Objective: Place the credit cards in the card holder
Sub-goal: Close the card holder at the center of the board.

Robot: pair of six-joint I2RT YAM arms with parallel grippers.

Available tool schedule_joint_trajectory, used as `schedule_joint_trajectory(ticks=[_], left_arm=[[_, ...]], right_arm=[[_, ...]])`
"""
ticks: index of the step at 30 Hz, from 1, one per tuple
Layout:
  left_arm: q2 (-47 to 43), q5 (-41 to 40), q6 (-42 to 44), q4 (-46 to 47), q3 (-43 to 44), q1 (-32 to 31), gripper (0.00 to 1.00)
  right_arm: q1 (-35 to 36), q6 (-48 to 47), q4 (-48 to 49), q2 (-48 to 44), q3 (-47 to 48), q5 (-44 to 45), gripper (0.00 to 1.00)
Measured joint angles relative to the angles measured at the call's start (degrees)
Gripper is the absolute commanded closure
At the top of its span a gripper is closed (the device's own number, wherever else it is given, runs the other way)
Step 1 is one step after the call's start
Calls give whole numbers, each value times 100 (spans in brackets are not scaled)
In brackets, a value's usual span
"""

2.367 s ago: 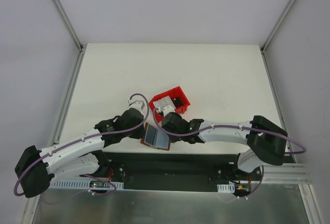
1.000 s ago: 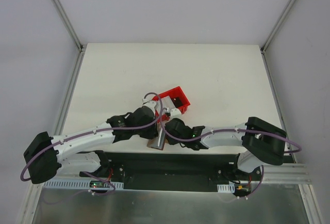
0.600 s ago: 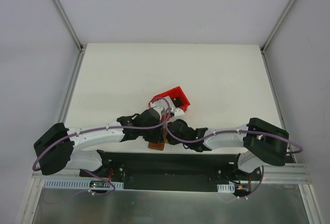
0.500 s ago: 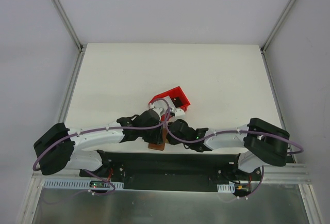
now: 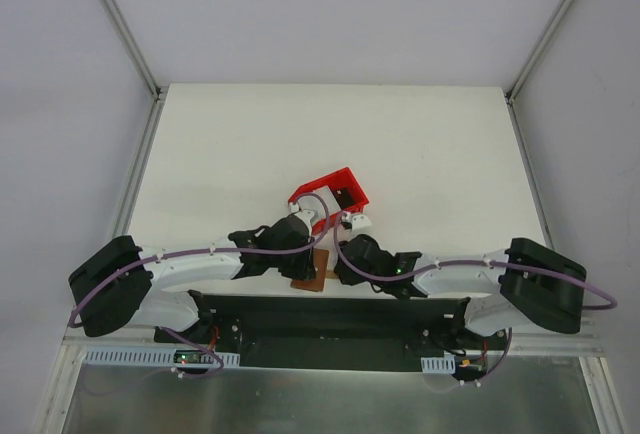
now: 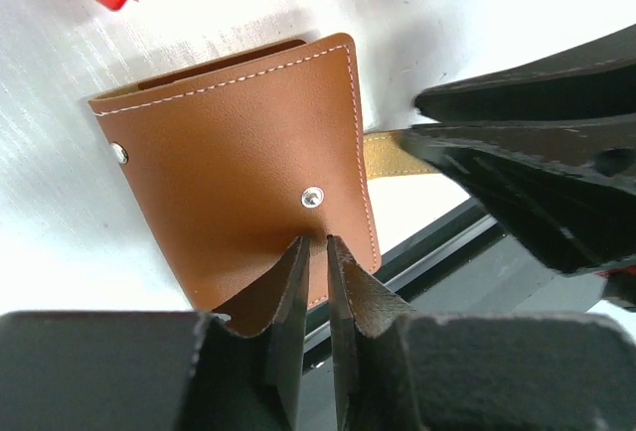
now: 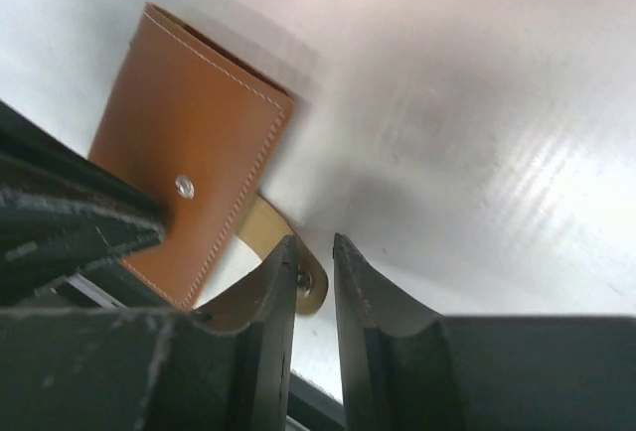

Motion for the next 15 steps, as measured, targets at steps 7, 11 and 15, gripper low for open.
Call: schedule_joint_trajectory(ticks=[7, 11, 15], left_arm=[[0, -24, -7, 55, -31, 0, 88], [-2, -31, -11, 55, -28, 0, 87], [-24, -101, -39, 50, -31, -7, 83]], right_arm=[[-11, 68, -188, -1421, -697, 111, 72], [-37, 205, -177, -1722, -942, 127, 76], [-44, 341, -98, -1384, -1036, 33, 78]])
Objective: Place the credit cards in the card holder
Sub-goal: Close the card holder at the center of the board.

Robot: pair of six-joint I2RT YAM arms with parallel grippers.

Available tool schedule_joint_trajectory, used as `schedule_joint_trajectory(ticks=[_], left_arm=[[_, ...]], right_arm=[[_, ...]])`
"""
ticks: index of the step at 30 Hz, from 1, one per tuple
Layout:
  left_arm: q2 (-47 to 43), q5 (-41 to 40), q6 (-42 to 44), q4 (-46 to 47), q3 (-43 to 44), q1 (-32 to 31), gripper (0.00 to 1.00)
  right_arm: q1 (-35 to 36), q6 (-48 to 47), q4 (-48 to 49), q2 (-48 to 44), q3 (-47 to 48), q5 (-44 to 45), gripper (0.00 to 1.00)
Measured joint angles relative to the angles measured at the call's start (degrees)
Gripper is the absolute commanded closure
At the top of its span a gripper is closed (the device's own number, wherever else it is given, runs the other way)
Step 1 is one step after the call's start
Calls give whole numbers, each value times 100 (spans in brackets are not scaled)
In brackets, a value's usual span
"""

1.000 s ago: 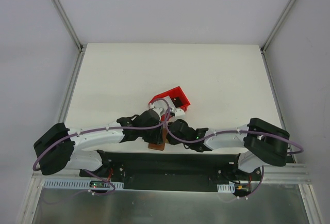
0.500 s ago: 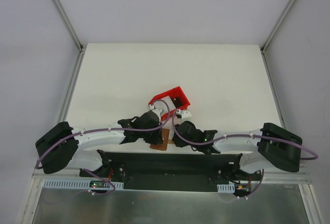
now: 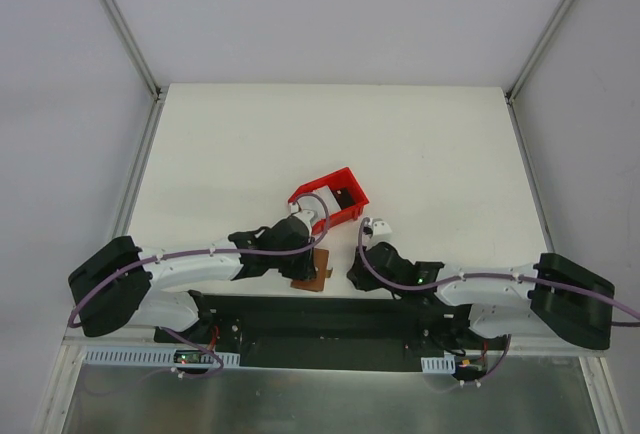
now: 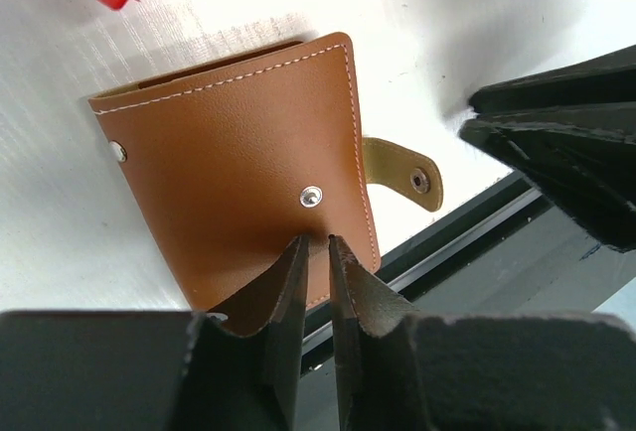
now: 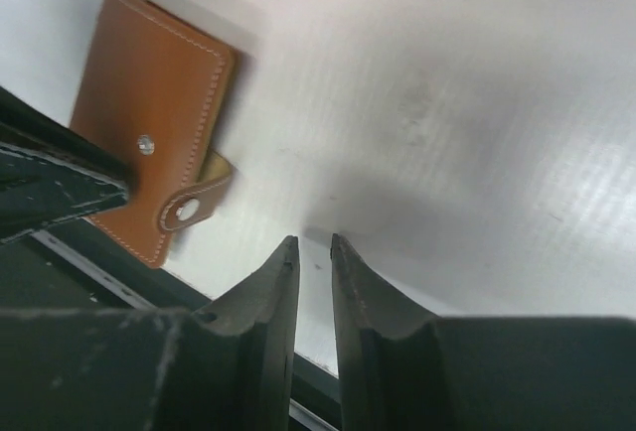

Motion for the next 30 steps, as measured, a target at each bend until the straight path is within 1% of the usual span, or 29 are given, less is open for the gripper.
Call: schedule_joint_trajectory(ticks=[2, 4, 7, 12, 14, 15, 18, 21, 23, 26, 30], left_arm=[[-17, -35, -26, 2, 0, -28, 83], [-46, -105, -37, -7, 0, -33, 78], [-157, -297, -48, -28, -17, -59, 76], [-507, -627, -48, -199, -138, -59, 71], [-710, -769, -48, -238, -223, -59, 71], [-820, -813, -48, -269, -264, -57, 69], [-1150, -949, -33, -367, -356, -57, 59], [-1510, -1064, 24, -428, -402, -52, 59], [-1626, -1086, 81, -444, -402, -13, 62], [-1523, -1067, 149, -461, -413, 26, 67], [-1165, -1025, 240, -459, -487, 59, 67]], right_arm=[[0, 55, 267, 271, 28, -85, 78], [2, 94, 557, 549, 118, -164, 79], [15, 107, 774, 874, 297, -240, 80], [31, 94, 815, 968, 382, -256, 80], [31, 81, 807, 968, 400, -256, 80], [31, 63, 807, 968, 415, -256, 80], [31, 26, 802, 968, 483, -280, 80], [35, 13, 804, 968, 566, -330, 80], [44, 0, 804, 968, 597, -356, 80], [59, -13, 804, 968, 634, -391, 80], [98, -15, 802, 968, 671, -442, 81]])
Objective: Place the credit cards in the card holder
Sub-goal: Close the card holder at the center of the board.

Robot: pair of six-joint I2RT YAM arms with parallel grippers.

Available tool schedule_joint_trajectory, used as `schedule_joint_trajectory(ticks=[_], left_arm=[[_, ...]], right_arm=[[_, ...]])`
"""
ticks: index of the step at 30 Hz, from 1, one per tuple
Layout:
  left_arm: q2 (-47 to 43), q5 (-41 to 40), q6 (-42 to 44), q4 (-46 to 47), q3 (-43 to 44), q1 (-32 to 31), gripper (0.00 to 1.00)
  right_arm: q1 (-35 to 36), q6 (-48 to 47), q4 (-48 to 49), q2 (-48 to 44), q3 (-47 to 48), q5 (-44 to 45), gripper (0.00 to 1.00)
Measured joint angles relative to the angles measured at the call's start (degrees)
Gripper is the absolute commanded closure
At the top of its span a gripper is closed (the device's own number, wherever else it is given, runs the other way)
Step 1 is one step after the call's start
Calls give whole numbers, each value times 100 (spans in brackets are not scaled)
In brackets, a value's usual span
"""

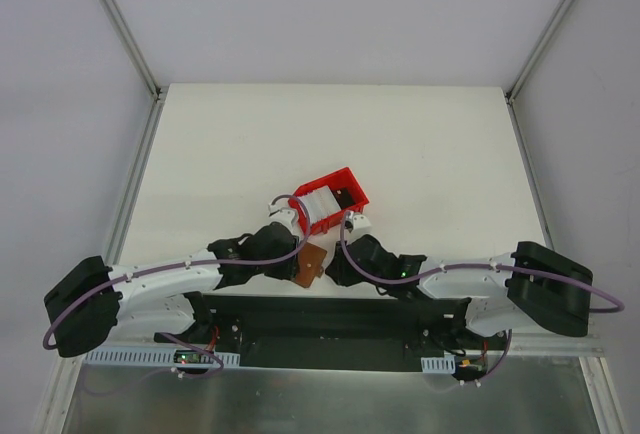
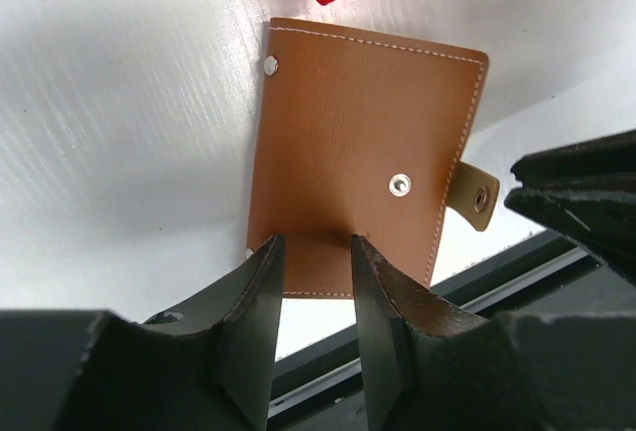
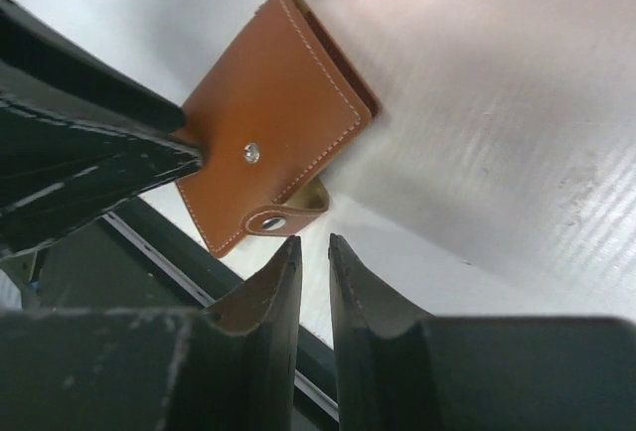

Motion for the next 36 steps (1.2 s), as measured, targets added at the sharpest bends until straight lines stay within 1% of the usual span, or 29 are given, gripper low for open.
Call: schedule_joint_trajectory(ticks=[3, 11, 13, 15, 18, 19, 23, 27, 30, 31, 36], left_arm=[[111, 9, 17, 81, -57, 0, 64], [146, 50, 59, 258, -116, 2, 65], [184, 50, 52, 317, -118, 2, 61], [184, 46, 26, 365, -136, 2, 59], [153, 26, 0, 409, -162, 2, 51], [138, 11, -2, 415, -166, 0, 50], [133, -37, 17, 444, -162, 0, 50], [317, -48, 90, 437, -52, -2, 51], [553, -94, 120, 442, 103, -2, 49], [586, -125, 120, 442, 120, -2, 50], [581, -199, 118, 413, 127, -4, 46]], right_arm=[[35, 0, 4, 33, 59, -63, 81], [125, 0, 9, 166, 94, -111, 81], [125, -11, 7, 175, 96, -109, 81], [125, -42, 0, 177, 127, -109, 81], [125, -94, 0, 199, 238, -109, 81], [125, -114, 0, 221, 286, -109, 81], [125, -164, 2, 341, 442, -109, 80], [122, -199, 0, 476, 527, -111, 80], [109, -221, 0, 544, 544, -111, 80], [105, -232, -2, 560, 544, -111, 80], [48, -271, -2, 634, 568, -131, 80]])
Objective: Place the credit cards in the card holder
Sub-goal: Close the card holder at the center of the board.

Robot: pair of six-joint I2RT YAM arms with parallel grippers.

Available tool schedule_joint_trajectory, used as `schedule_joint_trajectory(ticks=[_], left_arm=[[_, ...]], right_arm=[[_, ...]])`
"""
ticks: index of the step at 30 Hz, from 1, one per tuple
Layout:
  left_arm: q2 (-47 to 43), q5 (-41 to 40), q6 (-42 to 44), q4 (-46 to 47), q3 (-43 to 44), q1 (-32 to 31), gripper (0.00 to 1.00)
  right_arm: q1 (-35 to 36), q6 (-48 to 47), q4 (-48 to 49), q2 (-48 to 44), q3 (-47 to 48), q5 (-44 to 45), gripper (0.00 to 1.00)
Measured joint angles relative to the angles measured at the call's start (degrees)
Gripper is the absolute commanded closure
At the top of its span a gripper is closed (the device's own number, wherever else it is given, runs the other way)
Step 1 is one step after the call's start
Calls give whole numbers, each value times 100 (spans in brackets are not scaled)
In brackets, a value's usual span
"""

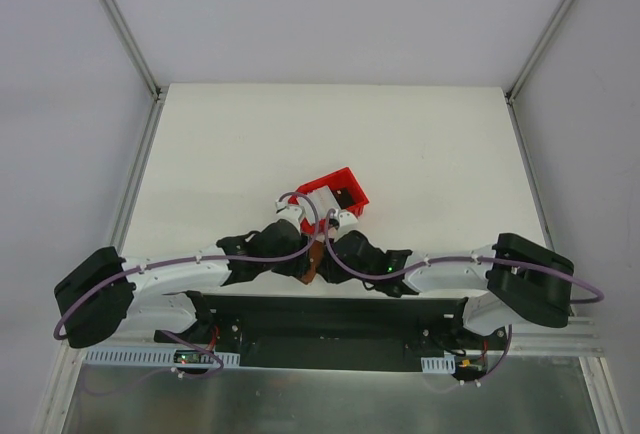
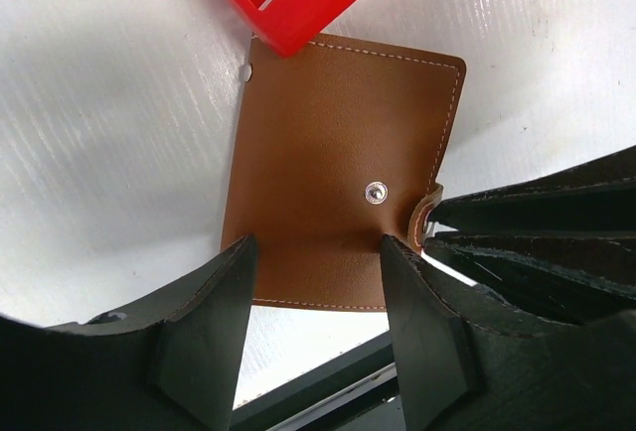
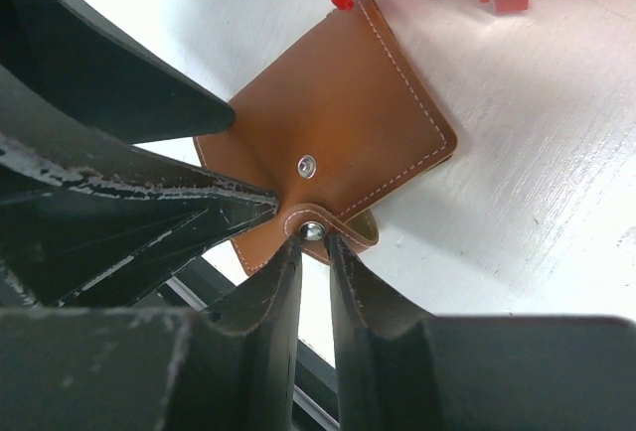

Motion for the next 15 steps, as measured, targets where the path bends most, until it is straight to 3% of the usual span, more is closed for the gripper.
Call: schedule_joint_trajectory(ticks=[4, 7, 9, 15], left_arm=[[-46, -107, 2, -17, 0, -2, 44], [-87, -249, 2, -79, -2, 0, 37], [-164, -337, 4, -144, -15, 2, 40], [-284, -509, 20, -323, -17, 2, 34]], right_arm=[[-61, -28, 0, 22, 7, -11, 79], [-131, -44, 0, 70, 9, -31, 78], [-164, -55, -2, 109, 9, -46, 78], [-210, -94, -33, 136, 76, -101, 78]])
